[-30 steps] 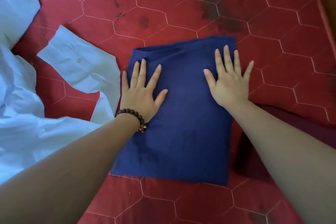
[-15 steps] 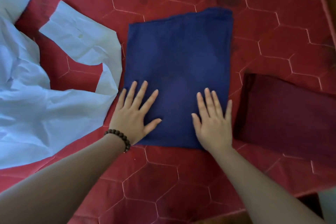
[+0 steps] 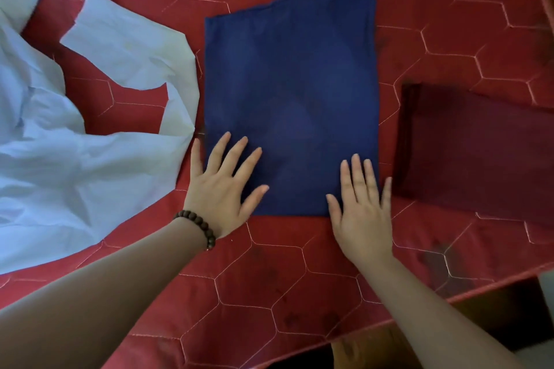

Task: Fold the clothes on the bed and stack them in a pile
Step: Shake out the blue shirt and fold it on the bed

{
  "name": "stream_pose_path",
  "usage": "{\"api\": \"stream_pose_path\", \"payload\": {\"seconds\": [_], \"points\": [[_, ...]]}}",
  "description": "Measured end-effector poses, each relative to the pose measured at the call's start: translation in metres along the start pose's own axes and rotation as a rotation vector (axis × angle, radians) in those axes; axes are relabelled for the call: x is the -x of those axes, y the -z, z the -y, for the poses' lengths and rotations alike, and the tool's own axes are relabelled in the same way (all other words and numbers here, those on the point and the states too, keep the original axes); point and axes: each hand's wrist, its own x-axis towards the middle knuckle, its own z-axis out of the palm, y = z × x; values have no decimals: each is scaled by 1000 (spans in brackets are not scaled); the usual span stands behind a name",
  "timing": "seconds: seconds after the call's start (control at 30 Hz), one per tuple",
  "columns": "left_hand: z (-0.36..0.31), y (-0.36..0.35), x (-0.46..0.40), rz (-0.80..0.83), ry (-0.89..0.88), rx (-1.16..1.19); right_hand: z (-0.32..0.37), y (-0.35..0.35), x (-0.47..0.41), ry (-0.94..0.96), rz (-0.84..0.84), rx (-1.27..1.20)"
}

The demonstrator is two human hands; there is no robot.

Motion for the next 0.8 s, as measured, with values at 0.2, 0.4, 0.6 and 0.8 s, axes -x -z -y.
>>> {"api": "stream_pose_path", "payload": {"seconds": [0.2,0.4,0.6,0.8], "points": [[-36,41,-116,4,-207,115,16,33,-51,-349,-101,-223],[-92,55,-212,266,-705,-271,33,40,-95,-583,-101,-412],[-75,77,-239,213,-759,-420,30,38,-101,-485,49,-461],[-30,84,-250,224,-826,-462,-17,54,-135,-115,59,-269]]}}
